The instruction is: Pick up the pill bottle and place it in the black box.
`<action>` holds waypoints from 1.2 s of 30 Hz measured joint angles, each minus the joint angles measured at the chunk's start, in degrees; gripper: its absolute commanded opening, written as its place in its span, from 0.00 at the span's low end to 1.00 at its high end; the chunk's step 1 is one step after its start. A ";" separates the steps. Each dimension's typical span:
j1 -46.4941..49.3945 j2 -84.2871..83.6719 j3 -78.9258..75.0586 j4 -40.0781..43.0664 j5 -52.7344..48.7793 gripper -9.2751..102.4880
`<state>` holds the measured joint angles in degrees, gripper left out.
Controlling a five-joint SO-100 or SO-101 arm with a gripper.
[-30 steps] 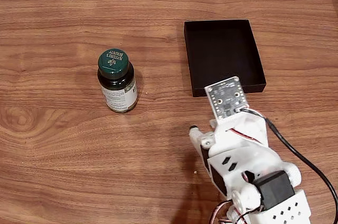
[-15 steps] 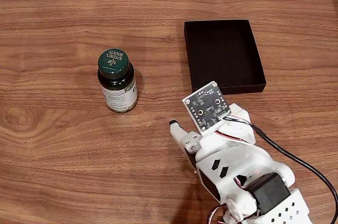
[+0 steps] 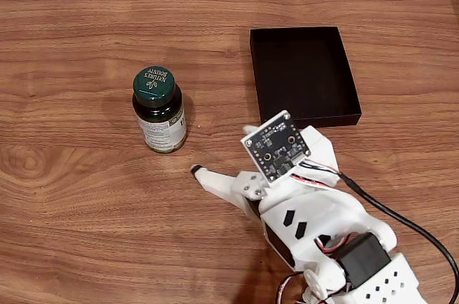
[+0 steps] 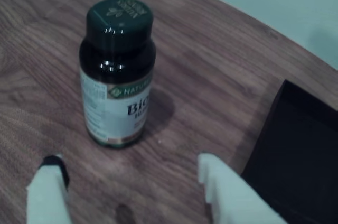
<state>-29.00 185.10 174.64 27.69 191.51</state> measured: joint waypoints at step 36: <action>1.67 -33.93 0.09 -41.57 -4.48 0.45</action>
<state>-27.33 151.17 174.73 -13.89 187.03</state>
